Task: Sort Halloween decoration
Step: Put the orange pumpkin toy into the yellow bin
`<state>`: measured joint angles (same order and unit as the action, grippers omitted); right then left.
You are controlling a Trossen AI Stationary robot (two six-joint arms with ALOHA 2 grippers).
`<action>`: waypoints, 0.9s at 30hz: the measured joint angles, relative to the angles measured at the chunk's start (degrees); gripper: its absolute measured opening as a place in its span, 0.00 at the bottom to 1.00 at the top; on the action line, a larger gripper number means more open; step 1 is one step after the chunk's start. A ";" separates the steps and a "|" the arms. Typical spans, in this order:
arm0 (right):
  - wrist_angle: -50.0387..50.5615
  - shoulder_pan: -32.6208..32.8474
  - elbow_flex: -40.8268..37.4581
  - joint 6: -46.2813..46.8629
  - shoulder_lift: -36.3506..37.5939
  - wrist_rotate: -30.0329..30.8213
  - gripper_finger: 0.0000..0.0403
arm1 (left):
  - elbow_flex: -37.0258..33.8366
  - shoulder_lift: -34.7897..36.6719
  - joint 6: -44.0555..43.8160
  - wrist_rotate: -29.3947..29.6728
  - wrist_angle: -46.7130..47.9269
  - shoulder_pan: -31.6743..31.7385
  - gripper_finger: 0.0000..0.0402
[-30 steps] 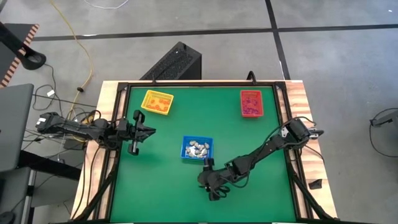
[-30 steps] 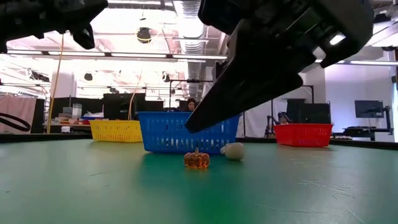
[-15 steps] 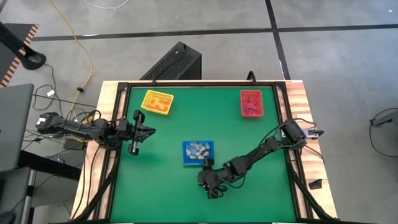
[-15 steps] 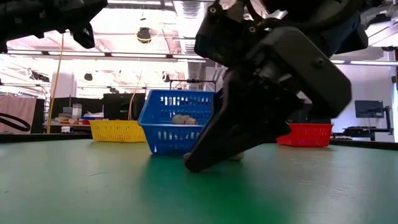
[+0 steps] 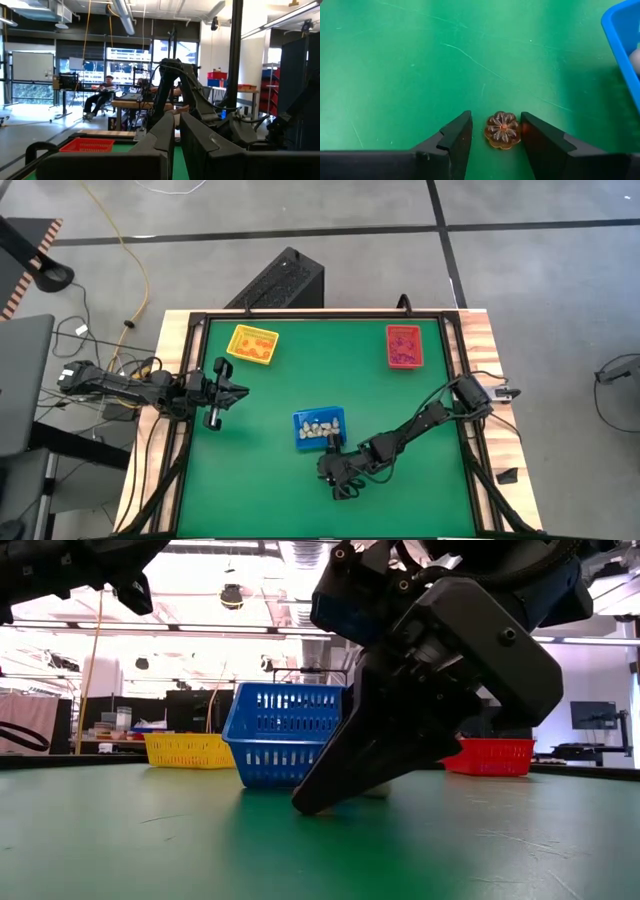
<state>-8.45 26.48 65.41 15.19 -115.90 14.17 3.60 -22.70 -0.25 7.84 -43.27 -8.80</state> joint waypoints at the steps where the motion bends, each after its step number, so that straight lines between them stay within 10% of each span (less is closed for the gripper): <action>1: -0.04 0.00 0.00 0.07 0.00 0.00 0.49 | 0.00 0.00 0.00 0.00 0.00 0.00 0.04; 15: 4.11 -0.39 2.94 0.08 0.02 -1.07 0.32 | 0.00 0.00 0.01 0.04 0.01 -0.02 0.04; 27: 27.41 -2.60 23.58 -11.46 0.02 -1.07 0.35 | 0.00 -0.02 0.00 -0.58 -0.90 -0.02 0.04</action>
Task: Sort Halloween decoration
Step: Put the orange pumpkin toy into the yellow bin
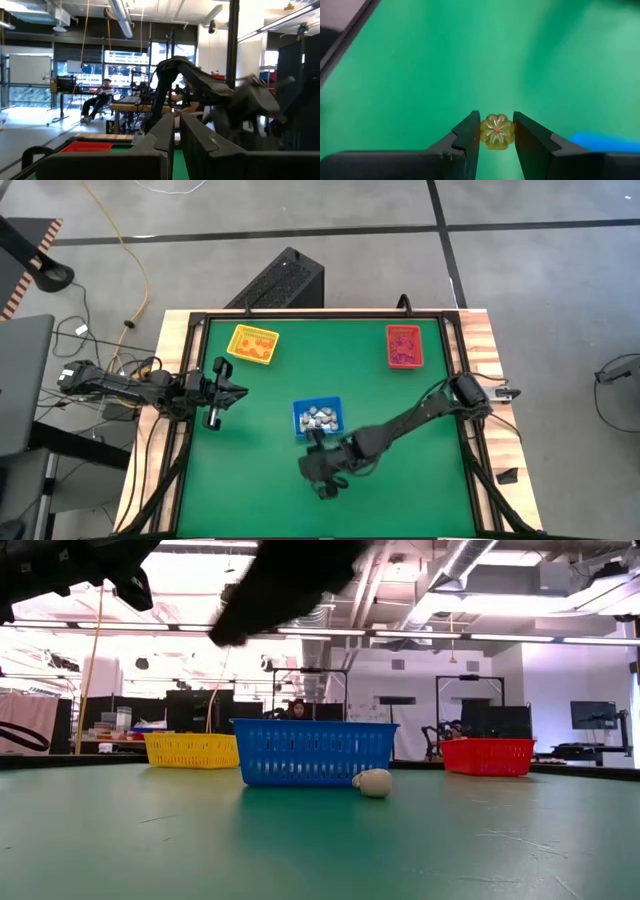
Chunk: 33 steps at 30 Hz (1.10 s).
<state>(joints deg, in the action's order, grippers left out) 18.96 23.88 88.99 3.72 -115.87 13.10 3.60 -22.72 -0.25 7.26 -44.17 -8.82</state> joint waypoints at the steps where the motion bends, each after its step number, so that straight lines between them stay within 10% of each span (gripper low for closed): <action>1: 0.40 -0.98 1.63 -2.00 0.00 0.02 0.34 | 0.00 0.00 0.00 -0.43 -0.26 0.02 0.04; 8: -3.46 -12.12 7.02 -15.03 0.04 -1.67 0.35 | 0.02 0.02 -0.28 -0.80 -0.43 0.00 0.04; 20: -34.48 -37.66 9.83 -11.93 -12.28 -26.60 0.35 | 0.05 5.29 4.29 4.37 3.76 0.00 0.04; 33: -25.53 -43.98 27.75 -6.65 -24.01 -26.95 0.51 | 0.04 7.15 5.24 10.75 8.50 0.04 0.04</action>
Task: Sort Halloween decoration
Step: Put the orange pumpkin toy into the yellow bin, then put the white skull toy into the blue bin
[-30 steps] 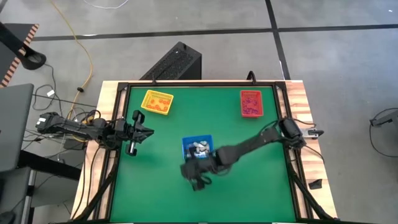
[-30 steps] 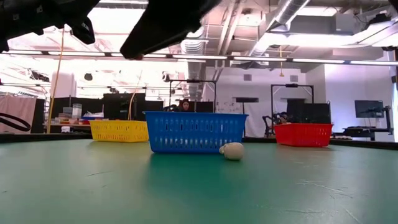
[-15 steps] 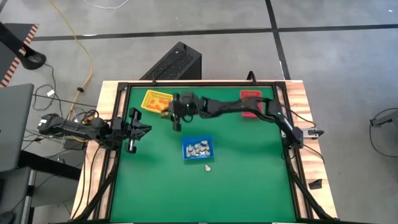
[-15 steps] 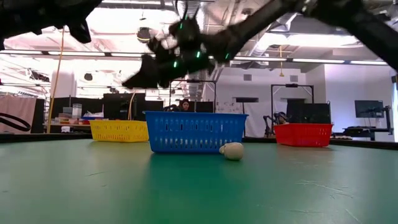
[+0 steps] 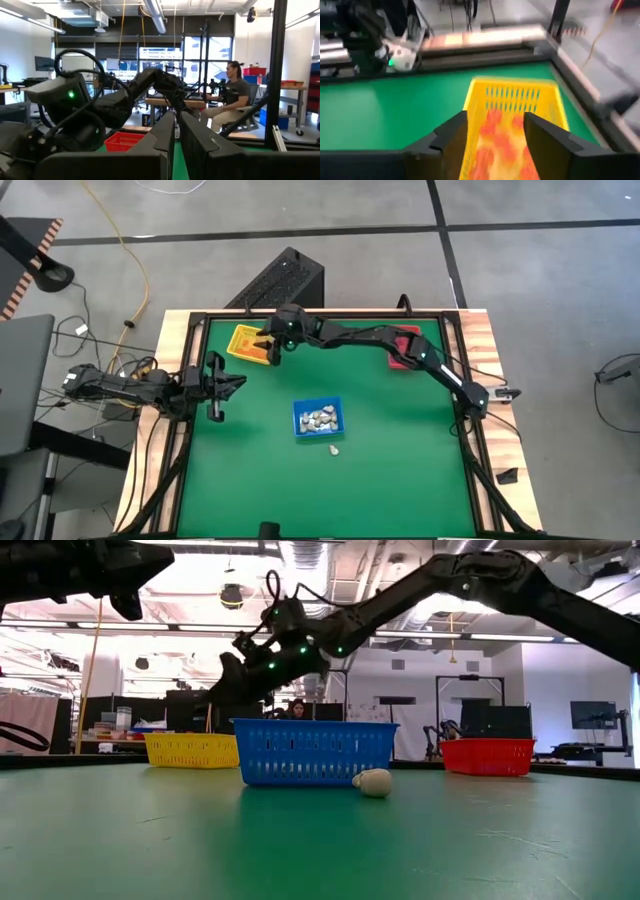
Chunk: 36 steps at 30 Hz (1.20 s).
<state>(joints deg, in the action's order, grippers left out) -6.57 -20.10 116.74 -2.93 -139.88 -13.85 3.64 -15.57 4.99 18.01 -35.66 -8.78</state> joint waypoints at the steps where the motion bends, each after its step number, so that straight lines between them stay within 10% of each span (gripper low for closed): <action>1: 1.53 -0.02 0.38 0.42 0.38 -0.02 0.54 | 0.00 -0.02 0.01 0.01 0.07 0.00 0.04; 10: 40.64 1.09 2.07 0.85 16.63 -10.42 0.62 | 0.01 0.00 -0.10 0.03 0.76 0.00 0.04; 17: 71.02 14.70 -5.90 3.85 31.16 -10.62 0.59 | 0.00 -0.02 -0.72 0.01 2.11 0.00 0.04; 22: 61.52 31.67 -27.28 22.59 45.36 7.46 0.58 | 0.00 -0.02 -1.59 -0.03 2.10 0.00 0.04; 27: 28.73 48.99 -54.02 45.19 54.15 27.81 0.58 | 0.00 -0.02 -1.59 -0.02 2.18 0.00 0.04; 36: -5.90 60.94 -68.55 50.05 42.16 55.57 0.58 | 0.00 -0.05 -2.71 0.49 2.78 0.00 0.04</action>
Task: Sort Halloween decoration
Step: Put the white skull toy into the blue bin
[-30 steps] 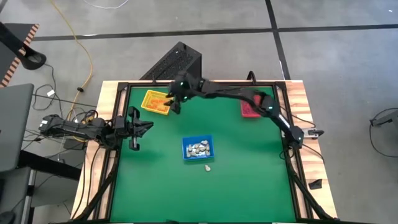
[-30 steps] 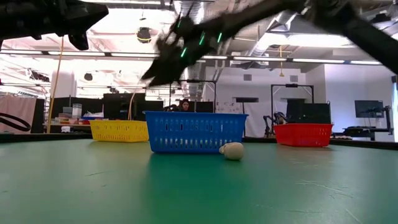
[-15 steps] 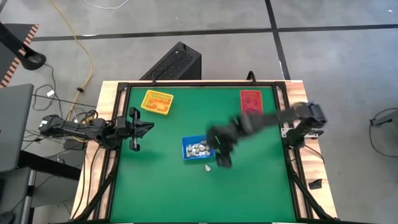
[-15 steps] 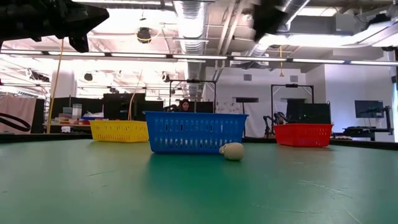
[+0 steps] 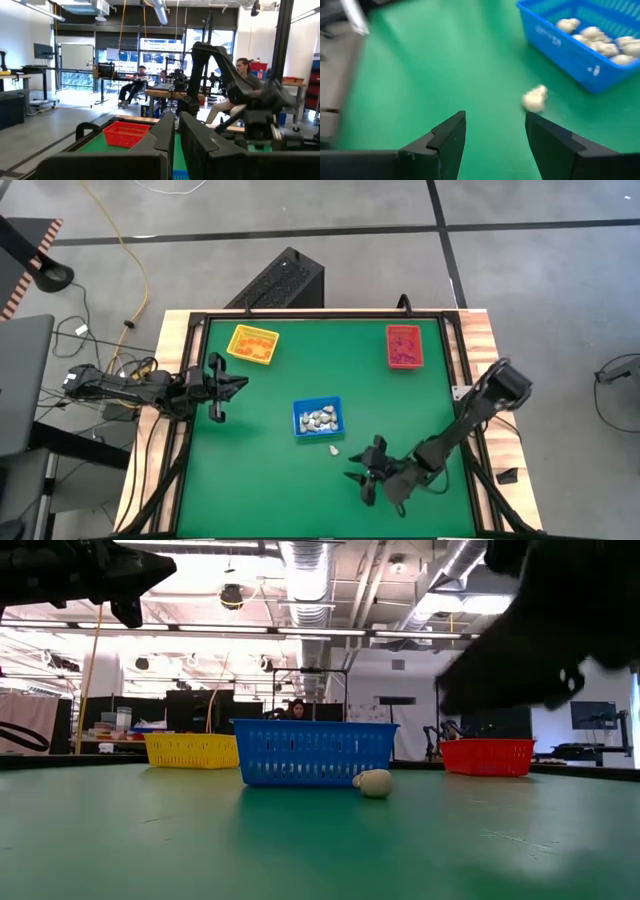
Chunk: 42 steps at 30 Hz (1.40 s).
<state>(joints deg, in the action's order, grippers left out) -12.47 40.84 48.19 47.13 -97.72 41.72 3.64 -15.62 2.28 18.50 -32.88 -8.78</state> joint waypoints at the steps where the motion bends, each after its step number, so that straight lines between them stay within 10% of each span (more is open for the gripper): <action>1: -0.14 0.04 0.40 -0.52 -1.93 1.67 0.58 | 0.00 -0.02 -0.21 0.00 0.01 0.00 0.04; 8: -0.56 -1.85 3.74 0.19 -10.57 12.52 0.58 | 0.00 -0.02 -1.45 -0.07 0.03 0.00 0.04; 42: -7.47 -6.80 6.33 1.87 -20.62 11.24 0.51 | 0.00 -0.10 -0.13 0.02 1.03 0.02 0.04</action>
<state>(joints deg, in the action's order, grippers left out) -19.94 34.04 54.52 49.00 -118.34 52.96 3.64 -15.73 2.15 18.52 -31.85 -8.75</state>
